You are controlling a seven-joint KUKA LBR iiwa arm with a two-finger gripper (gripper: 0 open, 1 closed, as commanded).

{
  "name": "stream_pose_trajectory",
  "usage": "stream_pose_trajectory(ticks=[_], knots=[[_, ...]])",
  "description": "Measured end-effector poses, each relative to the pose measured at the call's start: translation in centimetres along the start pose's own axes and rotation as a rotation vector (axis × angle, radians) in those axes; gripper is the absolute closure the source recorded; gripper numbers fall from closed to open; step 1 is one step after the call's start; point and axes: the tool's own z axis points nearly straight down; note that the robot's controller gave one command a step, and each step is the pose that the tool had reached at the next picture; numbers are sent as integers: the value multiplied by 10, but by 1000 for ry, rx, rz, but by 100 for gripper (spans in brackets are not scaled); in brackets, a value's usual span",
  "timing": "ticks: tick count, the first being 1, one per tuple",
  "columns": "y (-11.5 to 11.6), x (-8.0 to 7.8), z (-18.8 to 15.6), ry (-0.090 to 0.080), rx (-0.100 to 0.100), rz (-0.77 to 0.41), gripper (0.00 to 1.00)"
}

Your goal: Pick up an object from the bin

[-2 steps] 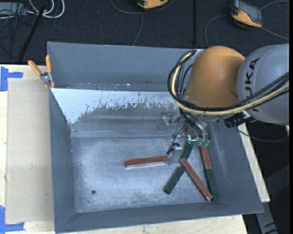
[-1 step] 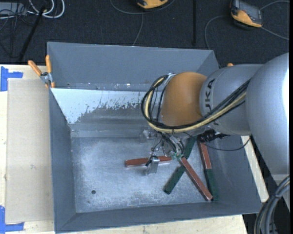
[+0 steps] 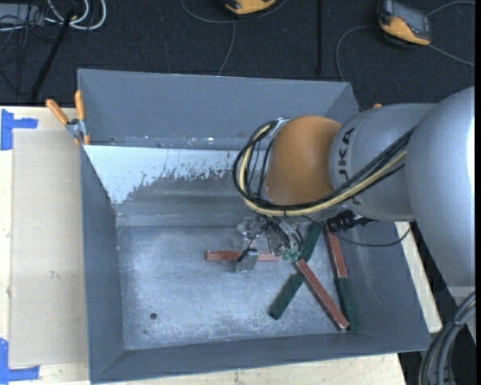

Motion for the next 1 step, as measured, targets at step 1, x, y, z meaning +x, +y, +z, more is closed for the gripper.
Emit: stream_pose_trajectory(ticks=[1], knots=[[-2,7,-132,-10,0,-21,100]])
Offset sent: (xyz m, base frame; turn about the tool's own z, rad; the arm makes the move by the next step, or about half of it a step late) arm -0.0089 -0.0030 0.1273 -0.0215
